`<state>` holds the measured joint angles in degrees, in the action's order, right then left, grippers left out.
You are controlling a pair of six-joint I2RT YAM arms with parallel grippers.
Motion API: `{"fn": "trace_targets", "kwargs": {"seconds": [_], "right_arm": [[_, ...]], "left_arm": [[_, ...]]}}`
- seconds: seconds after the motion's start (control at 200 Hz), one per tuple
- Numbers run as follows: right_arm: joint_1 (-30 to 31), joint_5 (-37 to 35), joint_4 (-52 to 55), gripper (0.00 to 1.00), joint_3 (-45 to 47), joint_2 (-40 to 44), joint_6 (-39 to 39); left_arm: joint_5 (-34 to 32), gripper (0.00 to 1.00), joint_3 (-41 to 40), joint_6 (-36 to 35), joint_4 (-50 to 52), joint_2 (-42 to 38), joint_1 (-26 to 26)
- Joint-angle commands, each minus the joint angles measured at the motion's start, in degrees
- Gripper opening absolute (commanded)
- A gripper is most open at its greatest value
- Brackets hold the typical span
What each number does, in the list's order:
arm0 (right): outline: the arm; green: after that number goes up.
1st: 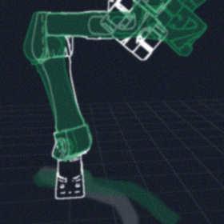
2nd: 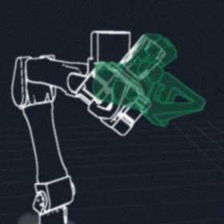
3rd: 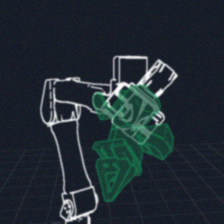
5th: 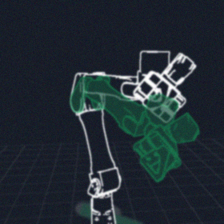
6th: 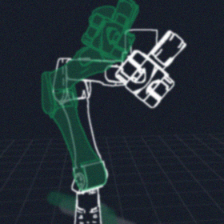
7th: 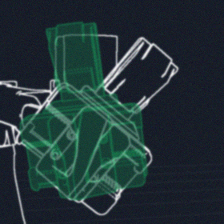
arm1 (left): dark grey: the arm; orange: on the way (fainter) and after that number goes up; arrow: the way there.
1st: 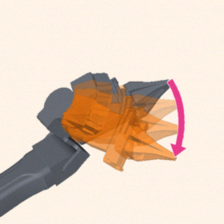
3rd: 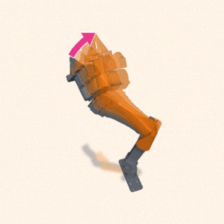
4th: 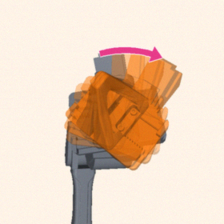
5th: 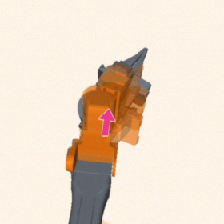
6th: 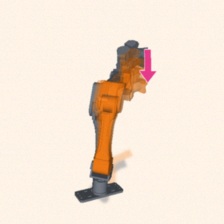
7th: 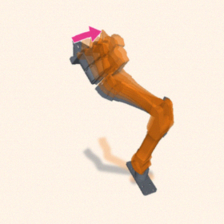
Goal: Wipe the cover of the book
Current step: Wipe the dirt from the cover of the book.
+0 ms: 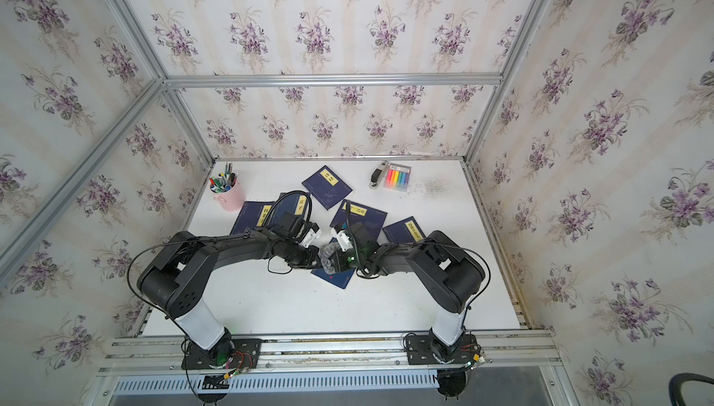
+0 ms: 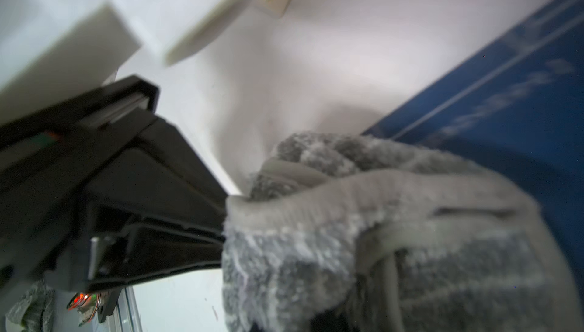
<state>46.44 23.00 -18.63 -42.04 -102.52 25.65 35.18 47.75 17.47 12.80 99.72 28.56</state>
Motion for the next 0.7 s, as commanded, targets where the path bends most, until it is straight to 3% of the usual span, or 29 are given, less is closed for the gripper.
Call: {"fn": "trace_targets", "kwargs": {"seconds": [0.0, 0.135, 0.4, 0.699], "right_arm": [[3.5, 2.5, 8.5, 0.00, 0.9, -2.3, 3.2], [1.1, -0.7, 9.7, 0.00, -0.5, -3.1, 2.9], [-14.2, -0.6, 8.2, 0.00, -4.6, -4.7, 2.1], [-14.8, -2.7, 10.7, 0.00, -2.1, 4.5, -0.4]], "left_arm": [[-12.8, 0.00, -0.7, -0.3, 3.6, 1.9, 0.1], [-12.7, 0.00, -0.7, -0.3, 3.6, 2.1, 0.1], [-12.8, 0.00, -1.0, -0.3, 3.7, 1.3, 0.1], [-12.1, 0.00, -1.1, -0.5, 3.1, 0.4, 0.1]]}}
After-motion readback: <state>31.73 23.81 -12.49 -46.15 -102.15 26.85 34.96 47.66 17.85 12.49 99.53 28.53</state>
